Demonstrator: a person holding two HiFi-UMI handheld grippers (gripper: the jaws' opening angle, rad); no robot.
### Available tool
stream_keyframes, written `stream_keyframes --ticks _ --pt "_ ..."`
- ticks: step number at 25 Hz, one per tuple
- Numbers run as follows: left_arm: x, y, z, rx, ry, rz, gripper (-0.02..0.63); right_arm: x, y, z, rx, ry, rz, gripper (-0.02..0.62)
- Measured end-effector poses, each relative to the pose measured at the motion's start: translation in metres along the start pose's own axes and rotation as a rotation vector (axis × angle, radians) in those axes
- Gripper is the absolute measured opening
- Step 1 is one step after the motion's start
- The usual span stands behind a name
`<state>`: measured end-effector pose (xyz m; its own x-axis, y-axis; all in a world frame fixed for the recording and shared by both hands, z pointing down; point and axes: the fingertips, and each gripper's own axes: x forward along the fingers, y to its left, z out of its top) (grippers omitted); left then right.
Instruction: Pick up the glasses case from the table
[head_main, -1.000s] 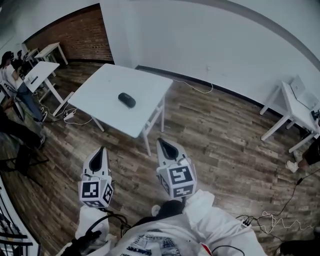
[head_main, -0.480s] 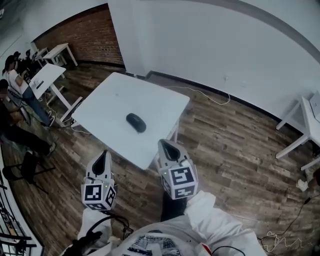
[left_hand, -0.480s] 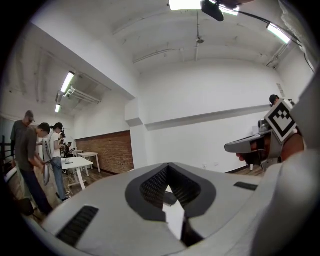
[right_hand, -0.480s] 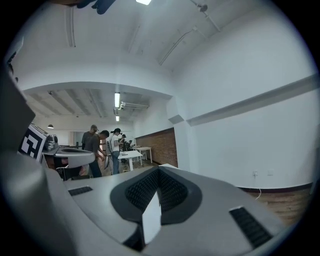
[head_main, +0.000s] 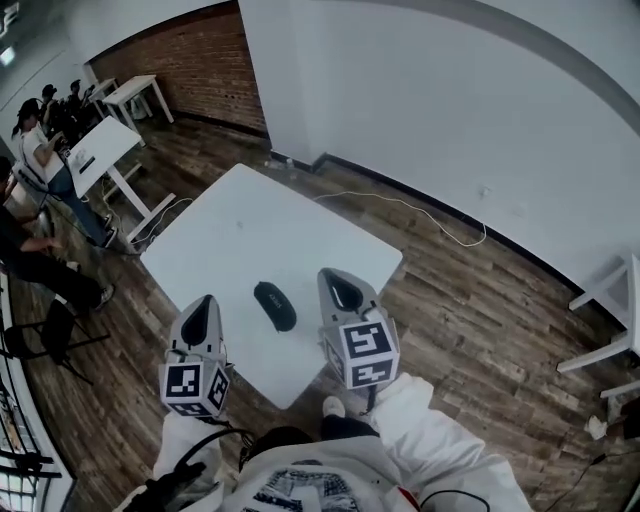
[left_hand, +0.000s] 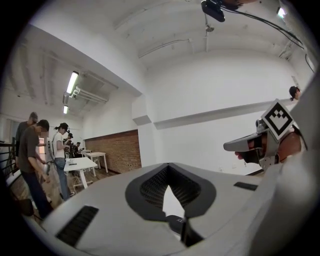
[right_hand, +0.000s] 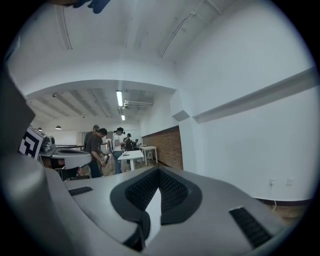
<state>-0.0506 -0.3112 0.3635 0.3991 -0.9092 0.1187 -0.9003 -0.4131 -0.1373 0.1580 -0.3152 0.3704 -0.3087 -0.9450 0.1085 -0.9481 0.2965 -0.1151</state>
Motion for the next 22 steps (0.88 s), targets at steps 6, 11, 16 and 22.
stream_keyframes --ticks 6,11,16,22 --pt "0.022 0.024 -0.011 -0.008 0.045 0.04 0.021 0.045 0.013 -0.025 0.044 0.094 0.078 -0.003" --pt "0.028 0.042 -0.028 -0.027 0.079 0.057 0.021 0.068 0.03 -0.053 0.061 0.189 0.119 0.005" --pt "0.031 0.05 -0.042 -0.041 0.099 0.044 0.021 0.085 0.043 -0.072 0.054 0.262 0.146 0.02" --pt "0.035 0.061 -0.055 -0.061 0.12 0.037 0.021 0.101 0.057 -0.1 0.122 0.358 0.164 0.211"
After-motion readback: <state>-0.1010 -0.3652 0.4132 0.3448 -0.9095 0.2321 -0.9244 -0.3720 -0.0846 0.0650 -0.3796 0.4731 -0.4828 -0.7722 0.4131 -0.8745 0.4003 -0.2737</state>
